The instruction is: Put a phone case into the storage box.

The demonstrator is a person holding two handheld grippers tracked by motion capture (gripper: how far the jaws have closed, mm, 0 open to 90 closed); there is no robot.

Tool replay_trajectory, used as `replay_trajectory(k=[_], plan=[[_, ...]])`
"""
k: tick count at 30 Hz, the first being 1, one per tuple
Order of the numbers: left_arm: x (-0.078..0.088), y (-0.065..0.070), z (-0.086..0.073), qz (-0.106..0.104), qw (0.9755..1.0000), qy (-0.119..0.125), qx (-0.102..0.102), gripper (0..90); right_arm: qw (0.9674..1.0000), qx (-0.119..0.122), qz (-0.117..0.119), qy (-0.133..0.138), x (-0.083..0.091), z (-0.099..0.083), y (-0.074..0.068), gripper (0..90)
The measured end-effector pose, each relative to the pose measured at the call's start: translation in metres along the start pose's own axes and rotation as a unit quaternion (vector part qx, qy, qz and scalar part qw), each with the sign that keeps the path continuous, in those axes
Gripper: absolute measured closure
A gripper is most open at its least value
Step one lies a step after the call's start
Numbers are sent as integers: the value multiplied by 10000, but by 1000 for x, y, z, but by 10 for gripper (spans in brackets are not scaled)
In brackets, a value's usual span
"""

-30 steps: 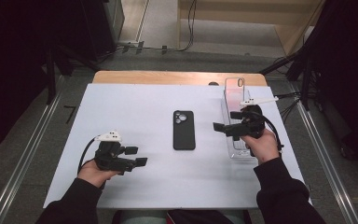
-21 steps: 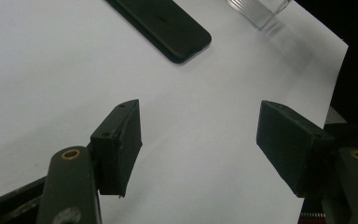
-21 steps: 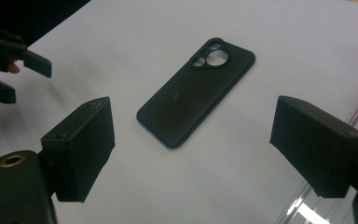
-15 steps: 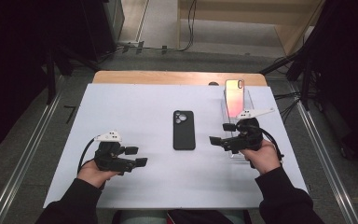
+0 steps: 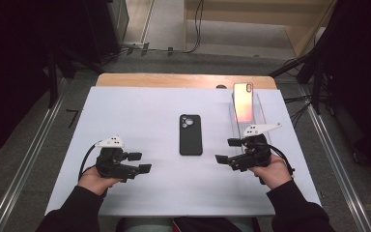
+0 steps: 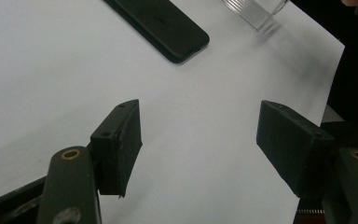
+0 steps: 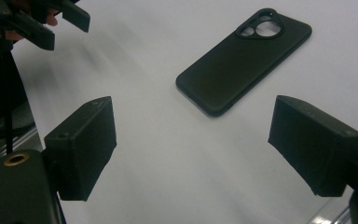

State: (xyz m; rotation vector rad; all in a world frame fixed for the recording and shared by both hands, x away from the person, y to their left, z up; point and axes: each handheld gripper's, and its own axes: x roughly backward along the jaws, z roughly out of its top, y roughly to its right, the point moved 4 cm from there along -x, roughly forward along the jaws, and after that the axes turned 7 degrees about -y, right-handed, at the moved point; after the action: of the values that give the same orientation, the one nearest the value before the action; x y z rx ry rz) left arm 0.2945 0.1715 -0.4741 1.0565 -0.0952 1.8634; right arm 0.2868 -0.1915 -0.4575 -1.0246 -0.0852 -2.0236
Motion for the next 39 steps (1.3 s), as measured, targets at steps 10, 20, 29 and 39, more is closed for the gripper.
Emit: replay_trajectory(k=[10, 20, 29, 39], plan=[[0, 3, 0, -45, 10000, 39, -14, 312, 9997, 139, 149, -149, -3, -21, -1, 132], [0, 4, -1, -37, 10000, 26, -24, 312, 9991, 251, 236, -262, -7, -28, -2, 132], [1, 4, -1, -20, 10000, 62, -6, 312, 9994, 55, 224, -245, -8, -22, -5, 131], [3, 2, -1, 3, 9999, 130, 92, 312, 9972, -580, -458, 86, -11, 4, -8, 131]])
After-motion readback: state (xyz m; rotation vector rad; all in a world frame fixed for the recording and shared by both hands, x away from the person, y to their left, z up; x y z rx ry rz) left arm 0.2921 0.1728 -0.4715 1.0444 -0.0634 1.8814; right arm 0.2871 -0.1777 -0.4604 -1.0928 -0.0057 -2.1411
